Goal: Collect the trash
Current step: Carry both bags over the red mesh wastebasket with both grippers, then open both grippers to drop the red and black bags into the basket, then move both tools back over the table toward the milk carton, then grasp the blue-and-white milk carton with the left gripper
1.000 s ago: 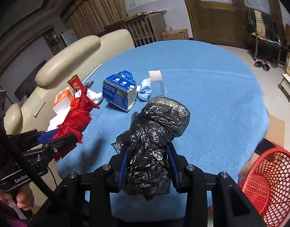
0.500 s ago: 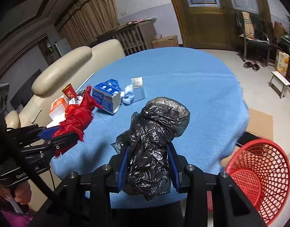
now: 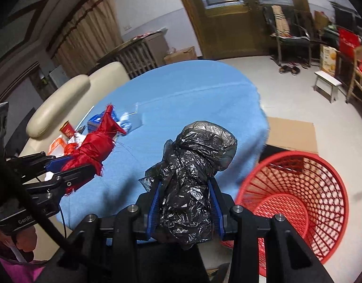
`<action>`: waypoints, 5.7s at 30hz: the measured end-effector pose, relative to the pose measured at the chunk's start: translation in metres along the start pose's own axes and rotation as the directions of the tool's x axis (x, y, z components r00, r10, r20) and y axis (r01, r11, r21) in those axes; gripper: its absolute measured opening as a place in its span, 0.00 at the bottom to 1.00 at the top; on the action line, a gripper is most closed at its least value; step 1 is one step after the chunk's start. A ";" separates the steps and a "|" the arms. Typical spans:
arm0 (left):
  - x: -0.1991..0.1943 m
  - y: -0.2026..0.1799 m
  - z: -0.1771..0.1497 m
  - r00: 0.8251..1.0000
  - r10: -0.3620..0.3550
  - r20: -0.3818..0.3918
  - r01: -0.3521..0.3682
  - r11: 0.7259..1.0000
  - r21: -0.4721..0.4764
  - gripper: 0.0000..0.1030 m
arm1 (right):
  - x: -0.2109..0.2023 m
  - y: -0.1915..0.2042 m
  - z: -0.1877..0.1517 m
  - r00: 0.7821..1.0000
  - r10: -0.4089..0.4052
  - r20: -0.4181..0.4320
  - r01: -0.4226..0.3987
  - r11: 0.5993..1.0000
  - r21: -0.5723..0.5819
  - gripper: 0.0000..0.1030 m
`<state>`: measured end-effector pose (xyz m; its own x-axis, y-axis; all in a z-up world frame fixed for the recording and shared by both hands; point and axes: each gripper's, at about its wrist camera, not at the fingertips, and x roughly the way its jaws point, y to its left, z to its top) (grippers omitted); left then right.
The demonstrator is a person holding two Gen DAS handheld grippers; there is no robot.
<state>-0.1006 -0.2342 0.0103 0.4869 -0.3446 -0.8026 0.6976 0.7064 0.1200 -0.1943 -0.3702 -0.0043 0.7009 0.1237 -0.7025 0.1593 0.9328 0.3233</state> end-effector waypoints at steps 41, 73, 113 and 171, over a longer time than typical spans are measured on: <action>0.090 -0.133 0.052 0.931 -0.317 -0.179 0.351 0.912 0.210 0.58 | -0.039 -0.173 -0.039 0.982 -0.180 -0.057 0.188 0.903 0.386 0.54; 0.011 0.046 -0.008 0.991 -0.126 0.044 0.133 0.969 -0.207 0.59 | -0.010 -0.222 -0.048 0.932 -0.318 -0.175 0.361 0.761 0.539 0.60; -0.028 0.229 -0.158 0.987 0.150 -0.053 -0.151 0.782 -0.604 0.59 | 0.070 0.059 0.057 0.997 -0.065 -0.032 0.064 0.998 -0.009 0.60; 0.020 0.186 -0.066 0.997 -0.070 0.025 0.075 0.929 -0.364 0.22 | 0.113 0.073 0.036 0.991 0.025 -0.133 -0.024 1.000 0.007 0.60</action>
<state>0.0039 -0.0689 -0.0217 0.4497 -0.4088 -0.7942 0.4930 0.8550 -0.1610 -0.0787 -0.3004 -0.0370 0.6056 0.1911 -0.7725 0.1472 0.9271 0.3447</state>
